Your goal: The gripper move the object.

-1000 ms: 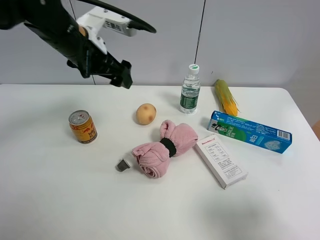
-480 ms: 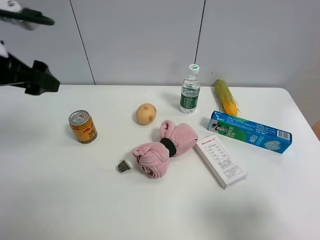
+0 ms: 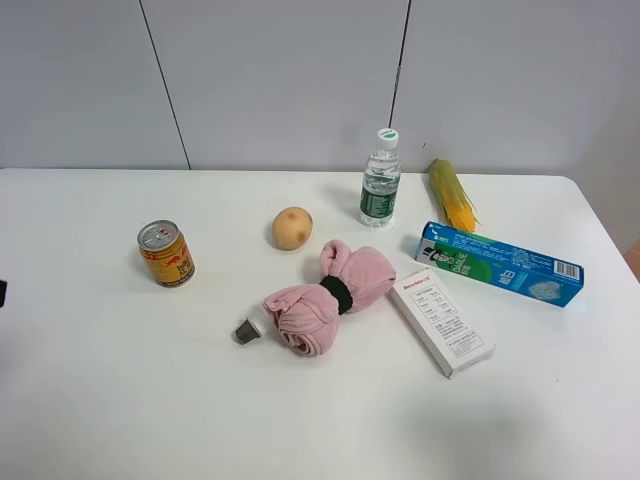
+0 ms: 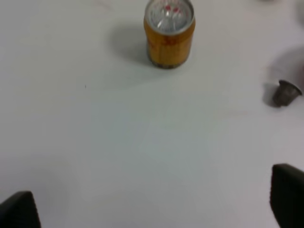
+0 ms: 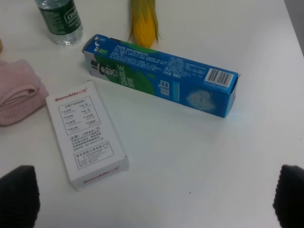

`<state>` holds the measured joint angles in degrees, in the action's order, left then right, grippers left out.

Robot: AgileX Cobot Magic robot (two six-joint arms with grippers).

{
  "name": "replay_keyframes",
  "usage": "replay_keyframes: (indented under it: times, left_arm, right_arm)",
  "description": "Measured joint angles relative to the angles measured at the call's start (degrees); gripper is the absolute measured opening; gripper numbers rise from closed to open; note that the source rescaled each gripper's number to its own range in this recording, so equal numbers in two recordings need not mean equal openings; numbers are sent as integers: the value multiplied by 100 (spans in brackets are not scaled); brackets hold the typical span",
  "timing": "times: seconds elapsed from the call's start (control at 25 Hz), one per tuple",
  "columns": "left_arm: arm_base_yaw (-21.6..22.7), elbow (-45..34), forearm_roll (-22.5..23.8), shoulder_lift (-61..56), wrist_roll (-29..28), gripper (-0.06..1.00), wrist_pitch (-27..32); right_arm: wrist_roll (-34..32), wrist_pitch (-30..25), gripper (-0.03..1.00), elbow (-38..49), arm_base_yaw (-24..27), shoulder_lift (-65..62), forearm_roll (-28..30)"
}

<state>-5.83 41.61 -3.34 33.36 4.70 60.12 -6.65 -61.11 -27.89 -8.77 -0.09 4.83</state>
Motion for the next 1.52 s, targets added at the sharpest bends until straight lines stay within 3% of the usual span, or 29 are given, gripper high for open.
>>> replay_keyframes:
  times: [0.28, 0.48, 0.8, 1.0, 1.52]
  left_arm:
    - [6, -34, -13, -1169, -25, 97, 507]
    - [6, -156, 73, -1691, -80, 97, 492]
    - [6, -1052, 83, -2471, -106, 97, 398]
    - [6, -1233, 86, -2709, -119, 97, 115]
    - [6, -1246, 202, -3328, -235, 97, 58]
  right_arm:
    - [0, 0, 100, 0, 0, 0, 0]
    - [0, 0, 100, 0, 0, 0, 0]
    - [0, 0, 100, 0, 0, 0, 0]
    - [0, 0, 100, 0, 0, 0, 0]
    - [0, 0, 100, 0, 0, 0, 0]
